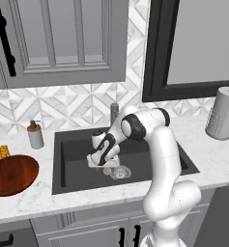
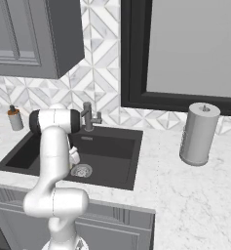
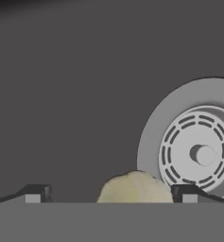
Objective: Pick the garlic from the sink and place it in the bowl. Then pick the bowl and place it in the microwave. Then close the microwave door and press the start button.
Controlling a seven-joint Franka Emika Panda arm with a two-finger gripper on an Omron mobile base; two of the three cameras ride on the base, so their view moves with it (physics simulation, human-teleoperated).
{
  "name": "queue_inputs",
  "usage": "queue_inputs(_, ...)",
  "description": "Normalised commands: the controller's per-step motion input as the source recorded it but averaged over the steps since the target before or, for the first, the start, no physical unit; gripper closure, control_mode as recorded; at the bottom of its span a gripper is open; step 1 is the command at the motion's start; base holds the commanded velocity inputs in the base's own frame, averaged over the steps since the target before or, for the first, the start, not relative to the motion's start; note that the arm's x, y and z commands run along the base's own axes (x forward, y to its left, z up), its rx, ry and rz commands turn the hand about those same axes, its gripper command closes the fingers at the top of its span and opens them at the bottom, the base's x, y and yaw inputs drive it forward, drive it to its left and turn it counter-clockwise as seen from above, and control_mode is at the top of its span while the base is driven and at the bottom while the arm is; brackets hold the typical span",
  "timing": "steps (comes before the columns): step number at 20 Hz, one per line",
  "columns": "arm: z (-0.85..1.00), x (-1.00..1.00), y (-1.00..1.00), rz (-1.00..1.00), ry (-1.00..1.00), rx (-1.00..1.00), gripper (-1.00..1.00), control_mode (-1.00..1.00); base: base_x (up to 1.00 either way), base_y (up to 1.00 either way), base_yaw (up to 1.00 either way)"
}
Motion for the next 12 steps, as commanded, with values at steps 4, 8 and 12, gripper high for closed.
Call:
queue_inputs(4,-0.06,-0.26,0.0,0.0,0.0,0.0,-1.0,-1.0,0.0,0.0,0.0)
queue_inputs(8,-0.18,-0.33,0.0,0.0,0.0,0.0,1.0,-1.0,0.0,0.0,0.0)
queue_inputs(12,0.0,-0.07,0.0,0.0,-0.01,0.0,1.0,-1.0,0.0,0.0,0.0)
